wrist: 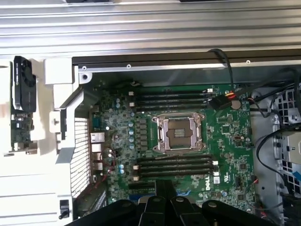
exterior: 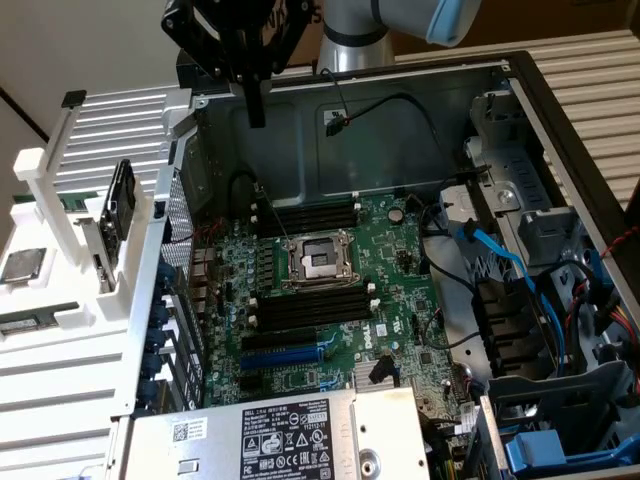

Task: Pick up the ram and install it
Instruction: 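Reach for the ram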

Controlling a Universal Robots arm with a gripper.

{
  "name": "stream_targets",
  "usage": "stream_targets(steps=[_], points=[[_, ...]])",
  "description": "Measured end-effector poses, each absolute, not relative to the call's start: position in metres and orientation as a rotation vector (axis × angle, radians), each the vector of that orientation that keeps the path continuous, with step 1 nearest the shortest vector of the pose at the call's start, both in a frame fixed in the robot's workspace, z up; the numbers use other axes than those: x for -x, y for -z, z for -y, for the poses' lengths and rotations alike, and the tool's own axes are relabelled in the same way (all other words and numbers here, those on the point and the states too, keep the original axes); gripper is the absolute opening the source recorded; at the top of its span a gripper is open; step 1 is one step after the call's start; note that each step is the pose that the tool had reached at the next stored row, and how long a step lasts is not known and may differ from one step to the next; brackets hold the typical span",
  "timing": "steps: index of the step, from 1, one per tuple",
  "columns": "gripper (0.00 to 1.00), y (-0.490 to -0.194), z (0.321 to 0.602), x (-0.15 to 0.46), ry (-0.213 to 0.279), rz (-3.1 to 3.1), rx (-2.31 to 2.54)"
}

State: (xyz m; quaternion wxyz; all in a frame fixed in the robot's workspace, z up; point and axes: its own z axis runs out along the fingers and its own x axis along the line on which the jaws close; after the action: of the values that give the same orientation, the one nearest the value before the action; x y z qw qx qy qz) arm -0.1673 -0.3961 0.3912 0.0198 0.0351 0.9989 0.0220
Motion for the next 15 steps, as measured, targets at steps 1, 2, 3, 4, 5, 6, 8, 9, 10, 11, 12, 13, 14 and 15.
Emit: stream_targets(steps=[1,2,3,4,5,6,8,9,10,11,12,13,14,15], points=[[0.1,-0.391,0.395,0.17,-0.066,-3.099,-0.109],[0.1,-0.391,0.394,0.173,-0.063,-3.098,-0.109],[0.1,-0.39,0.394,0.176,-0.062,-3.098,-0.109],[0.1,-0.39,0.393,0.18,-0.061,-3.096,-0.109],[0.1,-0.389,0.392,0.183,-0.061,-3.095,-0.108],[0.1,-0.389,0.392,0.186,-0.06,-3.094,-0.108],[0.1,-0.387,0.39,0.195,-0.058,-3.09,-0.108],[0.1,-0.387,0.389,0.199,-0.056,-3.089,-0.108],[0.1,-0.386,0.389,0.202,-0.054,-3.088,-0.108],[0.1,-0.386,0.388,0.205,-0.053,-3.087,-0.108],[0.1,-0.385,0.387,0.208,-0.051,-3.087,-0.108],[0.1,-0.384,0.386,0.215,-0.048,-3.085,-0.107],[0.1,-0.383,0.385,0.218,-0.047,-3.084,-0.107],[0.1,-0.383,0.384,0.222,-0.045,-3.084,-0.107]])
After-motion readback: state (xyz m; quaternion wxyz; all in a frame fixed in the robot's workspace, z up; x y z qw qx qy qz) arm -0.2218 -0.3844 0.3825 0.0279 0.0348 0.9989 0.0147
